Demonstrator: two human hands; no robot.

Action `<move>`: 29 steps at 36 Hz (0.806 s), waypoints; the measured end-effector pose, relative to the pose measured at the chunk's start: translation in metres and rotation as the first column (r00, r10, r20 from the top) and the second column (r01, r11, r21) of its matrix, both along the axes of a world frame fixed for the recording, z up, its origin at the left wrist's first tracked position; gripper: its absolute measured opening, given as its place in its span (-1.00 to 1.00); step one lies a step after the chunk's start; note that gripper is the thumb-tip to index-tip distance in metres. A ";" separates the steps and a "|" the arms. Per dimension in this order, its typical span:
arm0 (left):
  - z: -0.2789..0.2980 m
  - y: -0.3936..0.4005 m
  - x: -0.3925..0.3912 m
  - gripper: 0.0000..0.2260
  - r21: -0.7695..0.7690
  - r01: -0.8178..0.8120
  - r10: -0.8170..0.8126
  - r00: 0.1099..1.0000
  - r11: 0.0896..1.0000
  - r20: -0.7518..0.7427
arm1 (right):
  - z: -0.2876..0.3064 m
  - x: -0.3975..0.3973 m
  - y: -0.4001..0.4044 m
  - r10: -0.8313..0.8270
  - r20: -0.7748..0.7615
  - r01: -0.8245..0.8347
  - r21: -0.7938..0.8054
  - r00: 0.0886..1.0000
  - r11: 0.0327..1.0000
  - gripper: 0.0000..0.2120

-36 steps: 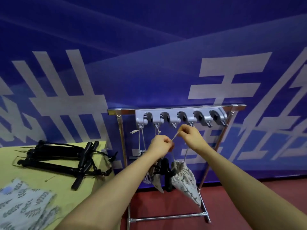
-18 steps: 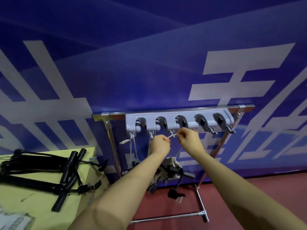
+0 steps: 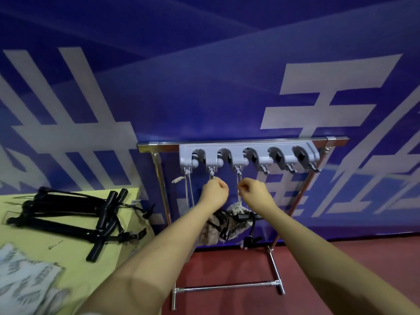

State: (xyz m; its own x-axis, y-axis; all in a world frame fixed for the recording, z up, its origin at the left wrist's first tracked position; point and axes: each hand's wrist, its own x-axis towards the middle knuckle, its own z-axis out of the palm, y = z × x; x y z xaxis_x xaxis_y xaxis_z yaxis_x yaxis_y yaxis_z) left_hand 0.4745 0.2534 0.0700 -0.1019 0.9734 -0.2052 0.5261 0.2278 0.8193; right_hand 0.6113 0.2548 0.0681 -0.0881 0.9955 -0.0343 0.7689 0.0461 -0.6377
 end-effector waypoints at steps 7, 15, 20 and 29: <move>0.003 -0.051 -0.045 -0.80 0.033 -0.140 0.139 0.990 0.990 0.022 | 0.008 -0.030 -0.045 0.103 -0.068 -0.103 0.004 0.992 0.995 -0.87; -0.003 -0.126 -0.111 -0.79 0.036 -0.254 0.253 0.967 0.966 0.024 | 0.008 -0.102 -0.094 0.249 -0.117 -0.254 -0.025 0.961 0.967 -0.84; -0.003 -0.167 -0.158 -0.83 0.014 -0.363 0.363 0.931 0.931 0.025 | 0.004 -0.153 -0.123 0.338 -0.166 -0.347 -0.024 0.926 0.938 -0.84; -0.001 -0.235 -0.258 -0.81 -0.015 -0.528 0.522 0.843 0.849 -0.127 | -0.006 -0.265 -0.153 0.494 -0.132 -0.506 -0.075 0.859 0.859 -0.83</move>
State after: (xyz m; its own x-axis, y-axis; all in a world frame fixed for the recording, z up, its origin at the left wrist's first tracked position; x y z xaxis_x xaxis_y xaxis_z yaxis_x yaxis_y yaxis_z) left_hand 0.2165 0.0188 0.0691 -0.6203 0.7570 -0.2053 0.4055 0.5336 0.7422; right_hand 0.3465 0.1021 0.0620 -0.5821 0.8073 -0.0974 0.5888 0.3359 -0.7352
